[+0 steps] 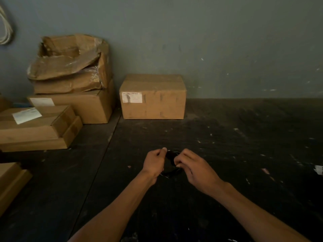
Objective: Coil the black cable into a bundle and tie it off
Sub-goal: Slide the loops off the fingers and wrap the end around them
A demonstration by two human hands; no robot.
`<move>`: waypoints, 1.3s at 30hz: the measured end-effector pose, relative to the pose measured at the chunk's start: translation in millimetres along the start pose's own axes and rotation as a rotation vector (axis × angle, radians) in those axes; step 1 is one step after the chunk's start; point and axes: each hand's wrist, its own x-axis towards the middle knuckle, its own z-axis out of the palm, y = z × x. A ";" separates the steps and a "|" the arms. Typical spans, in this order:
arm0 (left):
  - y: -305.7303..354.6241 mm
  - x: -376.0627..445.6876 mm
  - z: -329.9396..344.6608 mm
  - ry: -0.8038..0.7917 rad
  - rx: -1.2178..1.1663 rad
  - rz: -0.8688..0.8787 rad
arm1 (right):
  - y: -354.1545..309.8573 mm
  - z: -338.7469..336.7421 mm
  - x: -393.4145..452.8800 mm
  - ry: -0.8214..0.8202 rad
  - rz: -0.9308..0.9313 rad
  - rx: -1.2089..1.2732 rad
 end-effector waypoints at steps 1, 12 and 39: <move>0.4 1.5 -1.2 0.019 -0.013 -0.005 | -1.0 0.2 -0.7 -0.013 -0.006 0.000; 8.3 -2.1 -8.9 0.119 0.267 0.505 | -21.6 7.3 7.8 0.148 0.613 0.844; 1.6 -14.8 5.1 0.089 0.227 0.635 | -37.9 11.1 31.3 0.298 1.326 1.445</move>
